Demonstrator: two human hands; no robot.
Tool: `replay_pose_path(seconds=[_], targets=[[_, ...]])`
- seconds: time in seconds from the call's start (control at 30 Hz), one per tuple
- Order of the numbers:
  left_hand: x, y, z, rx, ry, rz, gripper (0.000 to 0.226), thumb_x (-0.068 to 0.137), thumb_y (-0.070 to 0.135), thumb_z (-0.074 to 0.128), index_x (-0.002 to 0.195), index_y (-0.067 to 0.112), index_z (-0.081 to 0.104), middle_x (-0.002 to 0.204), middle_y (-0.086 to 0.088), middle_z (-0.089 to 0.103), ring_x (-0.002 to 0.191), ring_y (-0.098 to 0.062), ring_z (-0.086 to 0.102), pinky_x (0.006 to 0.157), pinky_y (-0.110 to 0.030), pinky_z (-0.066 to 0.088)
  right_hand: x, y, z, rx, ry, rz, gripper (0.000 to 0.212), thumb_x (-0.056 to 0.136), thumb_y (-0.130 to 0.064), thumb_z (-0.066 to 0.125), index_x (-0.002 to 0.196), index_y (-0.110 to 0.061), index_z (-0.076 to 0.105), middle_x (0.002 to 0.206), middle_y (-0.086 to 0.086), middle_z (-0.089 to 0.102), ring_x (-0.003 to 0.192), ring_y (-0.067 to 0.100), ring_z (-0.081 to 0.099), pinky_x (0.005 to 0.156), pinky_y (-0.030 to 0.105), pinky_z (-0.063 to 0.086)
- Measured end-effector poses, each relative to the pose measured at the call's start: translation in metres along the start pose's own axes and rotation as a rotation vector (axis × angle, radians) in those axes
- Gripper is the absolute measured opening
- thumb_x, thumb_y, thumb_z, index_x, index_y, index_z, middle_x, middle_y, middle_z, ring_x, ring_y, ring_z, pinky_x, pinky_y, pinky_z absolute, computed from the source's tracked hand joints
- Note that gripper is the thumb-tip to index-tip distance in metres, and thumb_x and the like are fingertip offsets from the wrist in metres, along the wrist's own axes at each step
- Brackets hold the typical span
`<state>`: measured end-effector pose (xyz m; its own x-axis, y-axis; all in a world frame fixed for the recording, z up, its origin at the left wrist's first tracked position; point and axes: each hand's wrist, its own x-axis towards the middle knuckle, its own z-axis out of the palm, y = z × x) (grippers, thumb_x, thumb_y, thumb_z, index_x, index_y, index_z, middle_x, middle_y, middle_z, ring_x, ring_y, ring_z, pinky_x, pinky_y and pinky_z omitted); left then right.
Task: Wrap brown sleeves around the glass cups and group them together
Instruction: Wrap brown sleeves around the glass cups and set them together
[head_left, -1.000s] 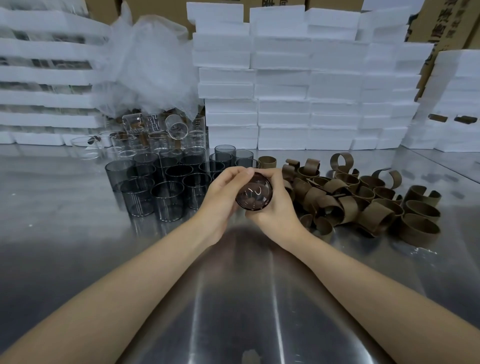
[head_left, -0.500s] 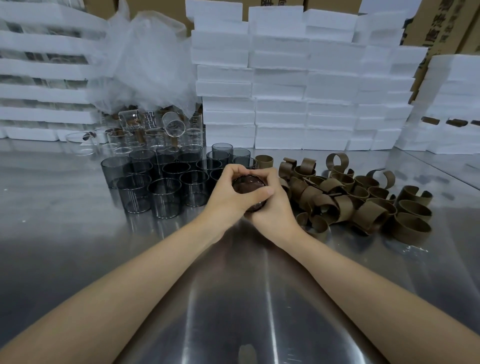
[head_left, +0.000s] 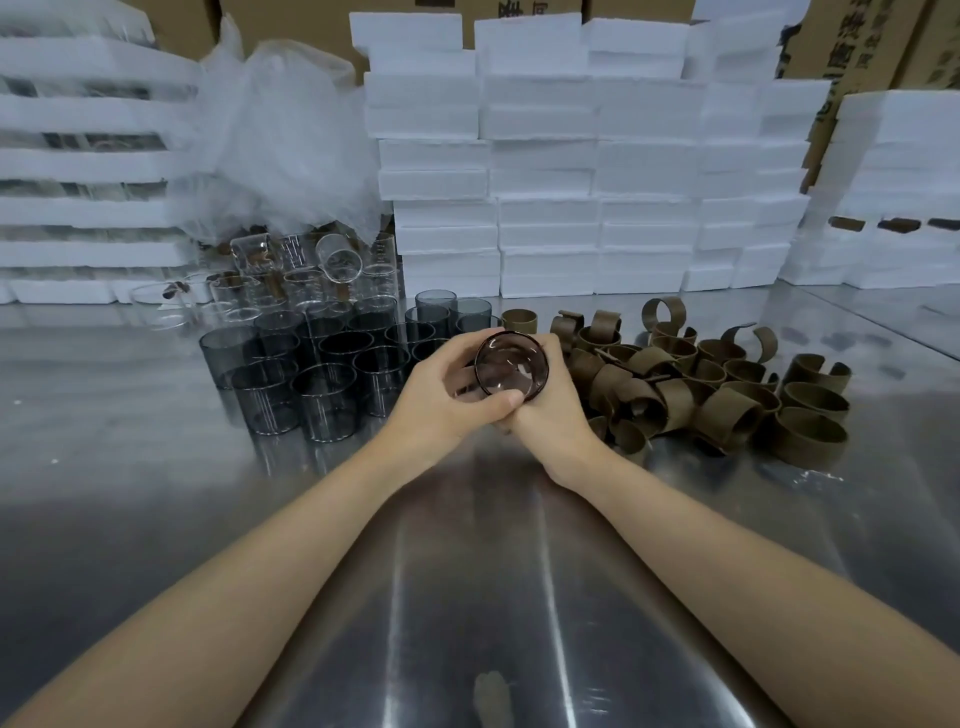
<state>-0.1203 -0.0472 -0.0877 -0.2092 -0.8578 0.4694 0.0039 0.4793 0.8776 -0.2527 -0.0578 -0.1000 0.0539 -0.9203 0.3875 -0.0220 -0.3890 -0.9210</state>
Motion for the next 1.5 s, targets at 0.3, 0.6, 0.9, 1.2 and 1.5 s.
replay_pose_path(seconds=[0.3,0.6,0.9,1.2,1.5], targets=[[-0.002,-0.004,0.004,0.056,-0.001,0.076,0.040,0.088,0.021,0.059,0.127,0.031,0.056,0.119,0.019,0.067,0.116,-0.002,0.060,0.095,-0.016,0.044,-0.001,-0.005,-0.002,0.106,-0.015,0.017,0.066,0.045,0.004,0.055,0.108,-0.012,0.046,0.089,0.004,0.058,0.067,0.000,0.061,0.049,0.022,0.047],[-0.004,0.009,0.001,0.277,0.262,0.153,0.039,0.101,0.040,0.031,0.123,0.032,0.061,0.128,0.011,0.060,0.126,-0.006,0.052,0.110,-0.037,0.040,-0.010,-0.012,0.009,0.451,-0.149,0.158,0.071,0.078,-0.019,0.068,0.138,-0.009,0.031,0.134,0.020,0.051,0.116,0.029,0.060,0.093,0.045,0.053],[-0.007,0.009,0.010,0.232,0.065,0.033,0.071,0.076,0.014,0.081,0.137,0.032,0.050,0.129,0.020,0.058,0.116,0.003,0.057,0.100,-0.018,0.045,-0.009,-0.014,0.004,0.826,-0.358,0.544,0.057,0.092,-0.068,0.040,0.105,-0.025,0.076,0.117,-0.003,0.069,0.108,0.012,0.065,0.090,0.029,0.046],[0.001,0.011,0.005,0.155,0.159,-0.021,0.031,0.087,0.023,0.073,0.116,0.033,0.069,0.092,0.013,0.073,0.061,-0.010,0.066,0.055,-0.020,0.055,-0.004,-0.010,0.005,0.768,-0.386,0.634,0.070,0.083,-0.078,0.038,0.101,-0.014,0.060,0.059,0.000,0.038,0.051,0.011,0.041,0.052,0.021,0.029],[0.005,0.019,0.003,0.004,0.270,0.048,0.053,0.103,0.039,0.033,0.102,0.006,0.075,0.104,0.002,0.075,0.100,-0.007,0.069,0.086,-0.016,0.051,-0.009,-0.018,0.003,0.733,-0.431,0.683,0.055,0.080,-0.071,0.052,0.079,-0.018,0.040,0.062,-0.003,0.014,0.051,0.010,0.015,0.048,0.021,0.014]])
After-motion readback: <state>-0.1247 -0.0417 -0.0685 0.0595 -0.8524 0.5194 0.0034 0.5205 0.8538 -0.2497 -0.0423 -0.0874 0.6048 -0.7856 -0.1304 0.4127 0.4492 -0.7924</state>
